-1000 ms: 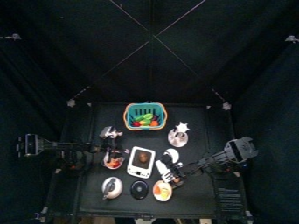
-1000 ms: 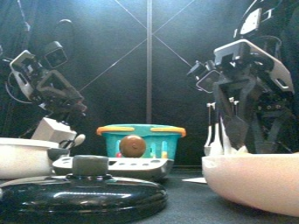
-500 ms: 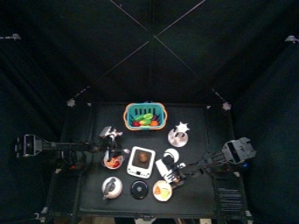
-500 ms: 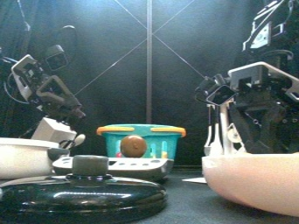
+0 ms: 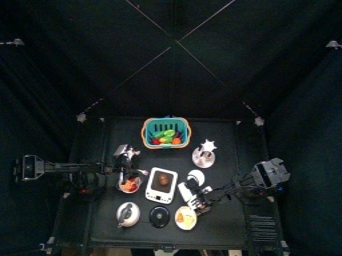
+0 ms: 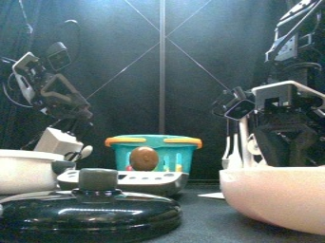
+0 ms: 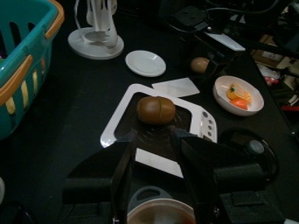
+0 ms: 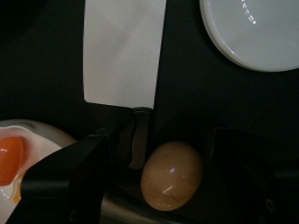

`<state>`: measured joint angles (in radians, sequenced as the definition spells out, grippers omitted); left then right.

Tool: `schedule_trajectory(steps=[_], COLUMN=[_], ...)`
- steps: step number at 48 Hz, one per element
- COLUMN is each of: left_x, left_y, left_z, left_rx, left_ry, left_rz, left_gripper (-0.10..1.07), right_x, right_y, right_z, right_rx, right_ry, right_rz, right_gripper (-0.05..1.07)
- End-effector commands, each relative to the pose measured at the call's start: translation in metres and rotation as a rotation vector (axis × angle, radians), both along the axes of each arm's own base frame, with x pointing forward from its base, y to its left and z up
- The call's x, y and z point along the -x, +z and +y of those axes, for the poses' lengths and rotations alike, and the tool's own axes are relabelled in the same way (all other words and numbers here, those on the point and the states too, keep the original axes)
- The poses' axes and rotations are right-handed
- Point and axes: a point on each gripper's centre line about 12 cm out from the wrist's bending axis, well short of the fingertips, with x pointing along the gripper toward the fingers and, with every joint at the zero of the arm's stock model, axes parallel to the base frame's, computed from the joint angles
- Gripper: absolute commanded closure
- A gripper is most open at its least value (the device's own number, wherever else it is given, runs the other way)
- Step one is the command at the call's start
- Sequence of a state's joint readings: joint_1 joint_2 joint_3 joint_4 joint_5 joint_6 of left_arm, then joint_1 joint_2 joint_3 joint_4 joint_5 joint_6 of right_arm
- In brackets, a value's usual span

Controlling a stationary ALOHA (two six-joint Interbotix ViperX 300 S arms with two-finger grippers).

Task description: Grab cleaver handle

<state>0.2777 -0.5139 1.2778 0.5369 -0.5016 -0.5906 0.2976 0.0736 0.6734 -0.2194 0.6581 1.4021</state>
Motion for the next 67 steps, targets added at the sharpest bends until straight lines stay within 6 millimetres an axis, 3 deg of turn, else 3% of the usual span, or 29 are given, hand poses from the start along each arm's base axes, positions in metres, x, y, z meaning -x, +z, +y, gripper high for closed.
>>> schedule_trajectory(steps=[1,12,25,35,46,67], left_x=[-0.004,-0.004,-0.005,-0.004,-0.004,-0.005], left_y=[0.006,0.006,0.007,0.006,0.006,0.007], left_z=[0.001,0.001,0.001,0.001,0.001,0.002], left_rx=[-0.005,-0.004,-0.005,-0.004,-0.004,-0.004], left_ry=[-0.001,-0.001,0.001,0.001,0.001,0.002], left_rz=[-0.021,-0.021,-0.021,-0.020,-0.020,-0.023], left_gripper=[0.21,0.21,0.21,0.21,0.21,0.21], right_x=[-0.003,-0.005,-0.006,-0.013,-0.020,-0.015], right_y=[0.004,0.000,-0.001,0.010,0.022,0.042], right_z=[0.000,-0.002,-0.002,-0.002,-0.006,-0.010], right_rx=[0.001,0.019,0.019,0.030,0.081,0.134], right_ry=[0.004,0.016,0.014,0.025,0.032,0.044], right_rz=[-0.015,-0.009,-0.007,-0.037,-0.023,0.032], right_gripper=[0.01,0.06,0.34,0.51,0.54,0.54])
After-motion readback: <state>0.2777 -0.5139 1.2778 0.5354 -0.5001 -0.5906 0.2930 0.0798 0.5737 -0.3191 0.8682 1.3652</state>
